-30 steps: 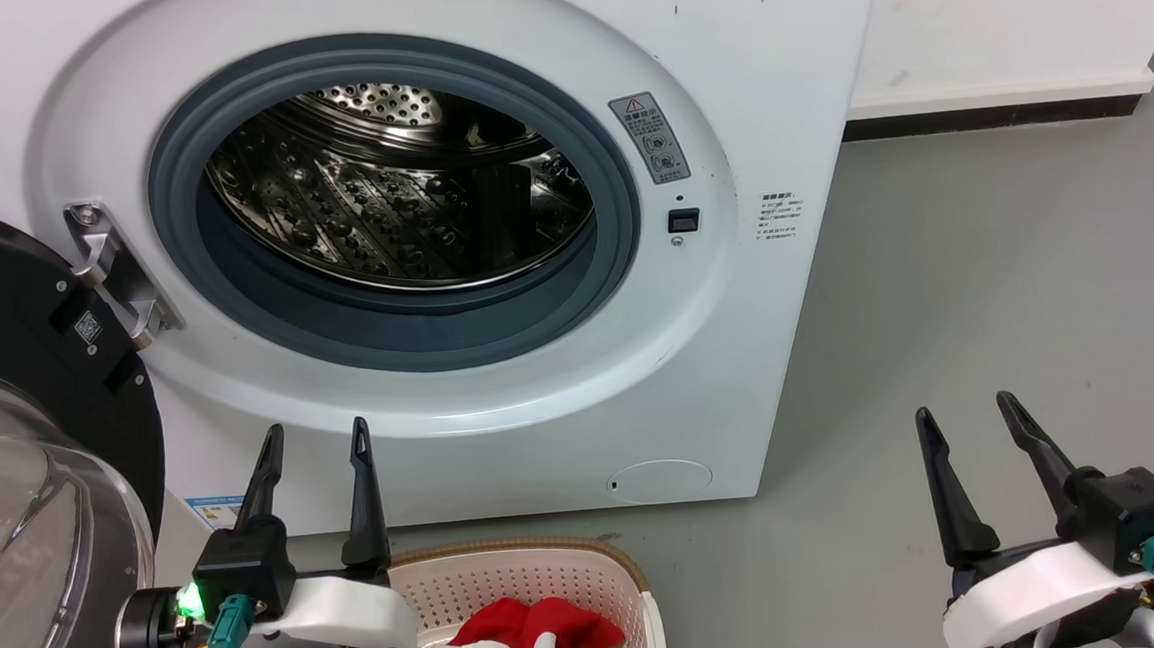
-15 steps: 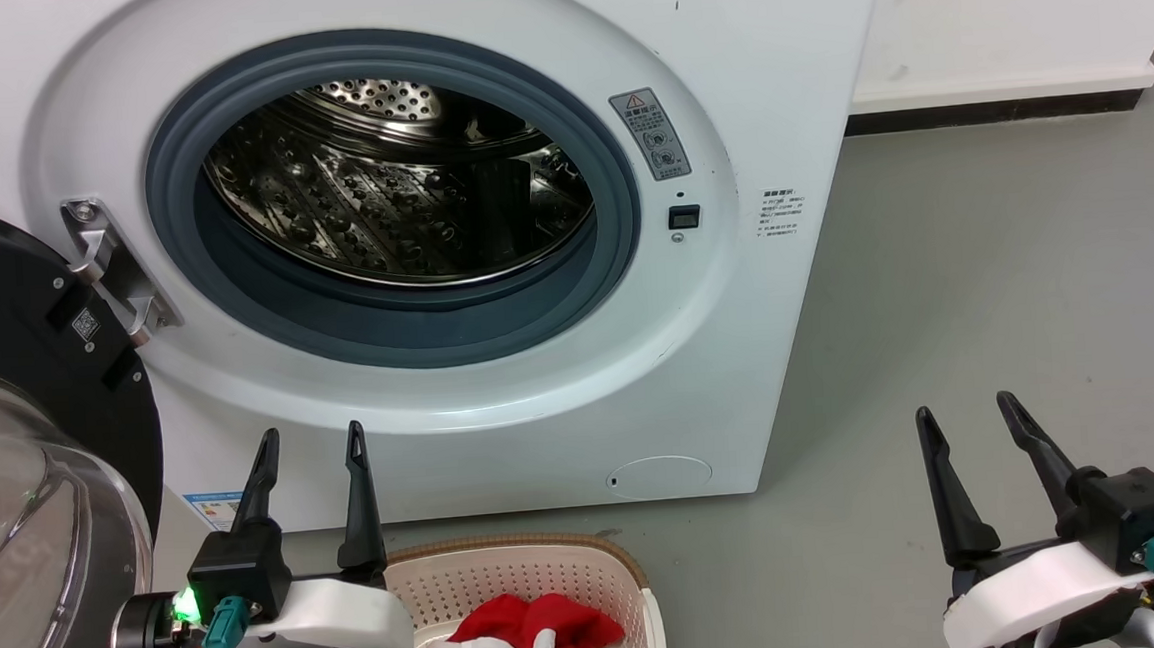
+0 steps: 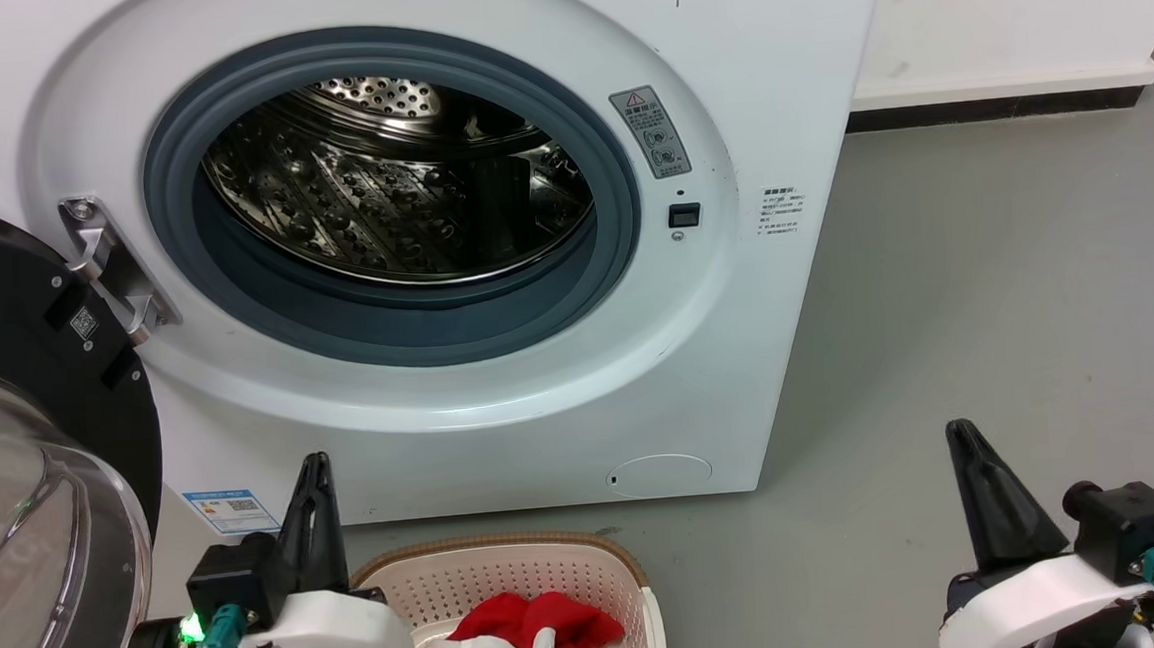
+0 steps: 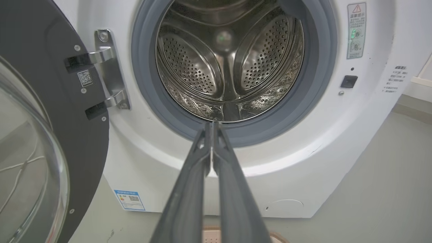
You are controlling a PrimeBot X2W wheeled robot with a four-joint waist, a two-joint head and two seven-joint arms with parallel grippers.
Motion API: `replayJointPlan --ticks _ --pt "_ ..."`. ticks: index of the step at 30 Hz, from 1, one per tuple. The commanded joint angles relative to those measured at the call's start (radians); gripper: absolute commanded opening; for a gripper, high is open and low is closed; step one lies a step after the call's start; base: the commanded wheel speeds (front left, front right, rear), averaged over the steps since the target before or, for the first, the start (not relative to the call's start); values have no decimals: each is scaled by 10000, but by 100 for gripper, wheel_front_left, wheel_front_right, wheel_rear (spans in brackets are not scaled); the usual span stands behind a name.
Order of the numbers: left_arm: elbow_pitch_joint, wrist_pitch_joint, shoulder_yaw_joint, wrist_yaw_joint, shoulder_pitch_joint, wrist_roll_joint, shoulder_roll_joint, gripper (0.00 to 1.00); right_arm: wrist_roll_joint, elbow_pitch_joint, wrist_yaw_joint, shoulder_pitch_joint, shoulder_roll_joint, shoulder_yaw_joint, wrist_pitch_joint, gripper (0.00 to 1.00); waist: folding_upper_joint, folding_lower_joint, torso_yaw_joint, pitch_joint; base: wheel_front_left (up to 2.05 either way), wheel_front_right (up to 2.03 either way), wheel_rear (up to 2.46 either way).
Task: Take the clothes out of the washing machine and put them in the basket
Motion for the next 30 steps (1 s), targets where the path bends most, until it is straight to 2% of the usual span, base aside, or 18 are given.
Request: replayJointPlan --ticks 1,13,14,30 --pt "-63 110 130 -68 -222 -385 31 0 431 -162 0 -61 -9 24 -22 0 0 0 8 -4 0 0 0" --pt "17 609 352 -368 -248 -2752 -47 0 3082 321 -1 -403 -197 -16 186 0 0 0 49 -35 0 0 0" --pt "38 720 404 -440 -258 -3285 -64 0 3664 415 -1 -465 -226 -23 227 0 0 0 59 -42 0 0 0" --pt "187 1281 693 -775 -355 -5832 -156 0 6407 846 -1 -730 -332 -102 463 0 0 0 115 -81 0 0 0"
